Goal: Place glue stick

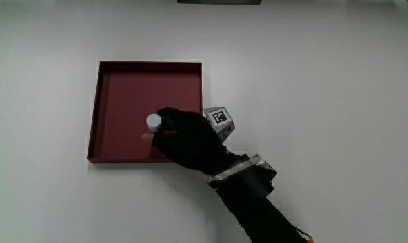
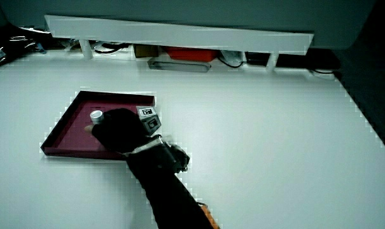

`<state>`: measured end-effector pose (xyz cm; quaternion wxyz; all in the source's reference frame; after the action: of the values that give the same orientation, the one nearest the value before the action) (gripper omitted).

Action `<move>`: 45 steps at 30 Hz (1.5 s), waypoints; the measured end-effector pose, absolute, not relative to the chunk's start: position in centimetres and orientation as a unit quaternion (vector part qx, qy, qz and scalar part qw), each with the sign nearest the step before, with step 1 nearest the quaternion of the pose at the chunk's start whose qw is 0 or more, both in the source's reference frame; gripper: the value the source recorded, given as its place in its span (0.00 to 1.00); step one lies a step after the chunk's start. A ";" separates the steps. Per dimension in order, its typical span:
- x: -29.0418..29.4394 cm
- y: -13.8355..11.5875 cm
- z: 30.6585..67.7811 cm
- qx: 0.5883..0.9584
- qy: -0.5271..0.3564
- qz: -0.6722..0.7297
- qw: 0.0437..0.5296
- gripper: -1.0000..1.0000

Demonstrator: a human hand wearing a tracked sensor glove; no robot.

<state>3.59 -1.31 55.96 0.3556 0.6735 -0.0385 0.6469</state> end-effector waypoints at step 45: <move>11.8 -1.6 43.1 0.721 -0.152 0.532 0.417 0.00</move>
<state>11.85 -1.59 43.07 0.4170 0.7209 -0.1524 0.5322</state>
